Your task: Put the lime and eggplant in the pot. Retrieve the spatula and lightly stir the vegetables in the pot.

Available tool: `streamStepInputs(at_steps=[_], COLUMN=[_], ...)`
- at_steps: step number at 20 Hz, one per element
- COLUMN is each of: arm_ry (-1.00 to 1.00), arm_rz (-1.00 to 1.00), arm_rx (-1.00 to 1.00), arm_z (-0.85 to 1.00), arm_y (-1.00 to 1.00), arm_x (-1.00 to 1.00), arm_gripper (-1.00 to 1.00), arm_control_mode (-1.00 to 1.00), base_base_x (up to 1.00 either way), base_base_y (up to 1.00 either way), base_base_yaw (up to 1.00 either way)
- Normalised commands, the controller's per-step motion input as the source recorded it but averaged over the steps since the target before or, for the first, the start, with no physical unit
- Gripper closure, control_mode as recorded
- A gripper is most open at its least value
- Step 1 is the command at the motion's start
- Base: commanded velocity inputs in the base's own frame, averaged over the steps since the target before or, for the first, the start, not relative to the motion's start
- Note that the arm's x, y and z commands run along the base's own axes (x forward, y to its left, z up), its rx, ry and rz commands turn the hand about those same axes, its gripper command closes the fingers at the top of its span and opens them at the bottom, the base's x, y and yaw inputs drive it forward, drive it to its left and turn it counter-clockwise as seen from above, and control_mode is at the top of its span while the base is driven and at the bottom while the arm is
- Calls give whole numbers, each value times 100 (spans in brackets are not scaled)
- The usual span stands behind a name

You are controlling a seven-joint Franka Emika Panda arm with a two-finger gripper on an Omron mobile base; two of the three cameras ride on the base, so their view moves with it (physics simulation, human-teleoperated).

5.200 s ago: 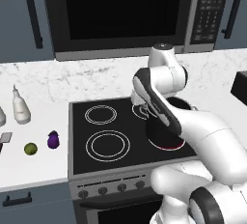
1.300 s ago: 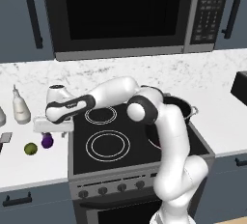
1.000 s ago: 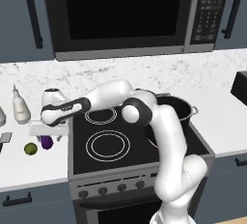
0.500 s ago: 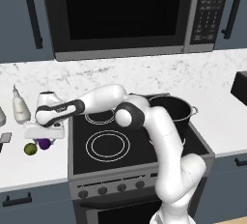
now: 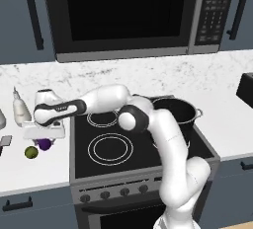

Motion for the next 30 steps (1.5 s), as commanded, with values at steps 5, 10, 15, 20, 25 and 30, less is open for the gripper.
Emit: streamStepInputs(at_steps=[5,10,15,20,25,30], arm_ry=[-23,-16,-9,-6,-4,-8], arm_rz=[-7,-11,-15,-14,-16,-20], arm_rx=[0,1,10,8,0,-2], arm_z=[6,1,72,99,87,75], arm_y=[-73,-96,-91,-82,-96,-100], arm_x=[-84,-86,-78,-72,-68,-51], arm_gripper=[100,100,100,100,100,100], arm_control_mode=[-100,-100,-100,-100,-100,-100], base_base_x=[0,0,0,0,0,0], base_base_y=[0,0,0,0,0,0], base_base_yaw=[0,0,0,0,0,0])
